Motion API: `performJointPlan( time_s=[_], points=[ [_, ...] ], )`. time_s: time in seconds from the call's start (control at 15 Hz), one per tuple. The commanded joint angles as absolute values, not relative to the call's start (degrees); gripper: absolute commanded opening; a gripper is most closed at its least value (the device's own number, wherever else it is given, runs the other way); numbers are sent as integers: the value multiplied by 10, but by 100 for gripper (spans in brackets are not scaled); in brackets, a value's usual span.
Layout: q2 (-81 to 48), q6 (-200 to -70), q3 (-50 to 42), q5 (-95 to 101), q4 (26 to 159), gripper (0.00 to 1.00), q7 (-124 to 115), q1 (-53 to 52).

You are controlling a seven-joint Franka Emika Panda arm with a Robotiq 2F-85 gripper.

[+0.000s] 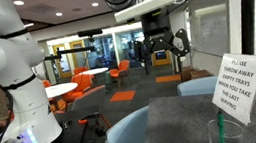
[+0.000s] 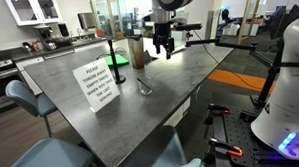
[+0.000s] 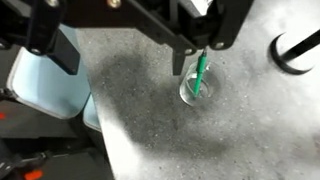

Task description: Take the pen out of the glass

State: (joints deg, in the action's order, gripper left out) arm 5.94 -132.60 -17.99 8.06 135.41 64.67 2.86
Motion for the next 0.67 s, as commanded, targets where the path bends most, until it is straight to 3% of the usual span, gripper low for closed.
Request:
performJointPlan(
  time_s=[0.0, 0.6],
  points=[
    [8, -1340, -169, 31, 1322, 100, 693, 63],
    [-2, -1340, -151, 37, 1317, 100, 672, 79]
  ],
)
